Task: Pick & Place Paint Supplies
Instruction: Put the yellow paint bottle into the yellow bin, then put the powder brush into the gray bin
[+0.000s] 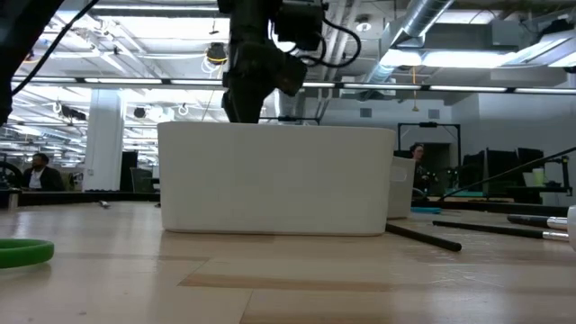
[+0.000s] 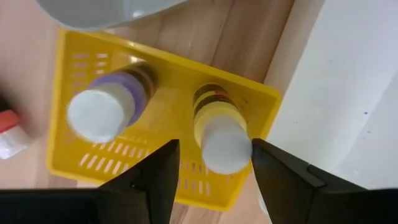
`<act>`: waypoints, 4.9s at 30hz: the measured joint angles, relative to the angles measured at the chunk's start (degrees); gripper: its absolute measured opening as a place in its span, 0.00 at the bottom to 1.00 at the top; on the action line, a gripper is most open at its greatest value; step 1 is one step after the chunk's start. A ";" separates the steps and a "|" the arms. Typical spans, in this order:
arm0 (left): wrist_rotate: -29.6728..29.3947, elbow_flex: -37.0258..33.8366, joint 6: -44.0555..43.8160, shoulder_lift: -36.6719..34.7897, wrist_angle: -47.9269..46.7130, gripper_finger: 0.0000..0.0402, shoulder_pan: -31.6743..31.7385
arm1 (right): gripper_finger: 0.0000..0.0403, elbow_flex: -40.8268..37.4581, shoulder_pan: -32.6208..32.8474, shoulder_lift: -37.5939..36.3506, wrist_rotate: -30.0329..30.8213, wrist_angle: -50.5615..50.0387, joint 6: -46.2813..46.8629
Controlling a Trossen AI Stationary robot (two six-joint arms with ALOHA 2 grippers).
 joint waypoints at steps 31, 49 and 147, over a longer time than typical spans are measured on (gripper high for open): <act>-3.87 -3.74 10.90 -32.10 2.04 0.44 -0.24 | 0.56 0.00 -0.54 0.00 4.54 0.02 1.82; -6.40 -21.14 6.08 -50.57 12.77 0.44 -0.26 | 0.56 0.00 -3.50 0.26 5.06 0.20 8.97; -9.84 -23.57 4.64 -50.57 17.04 0.44 -0.19 | 0.34 -42.14 35.04 14.32 -10.48 -18.65 108.39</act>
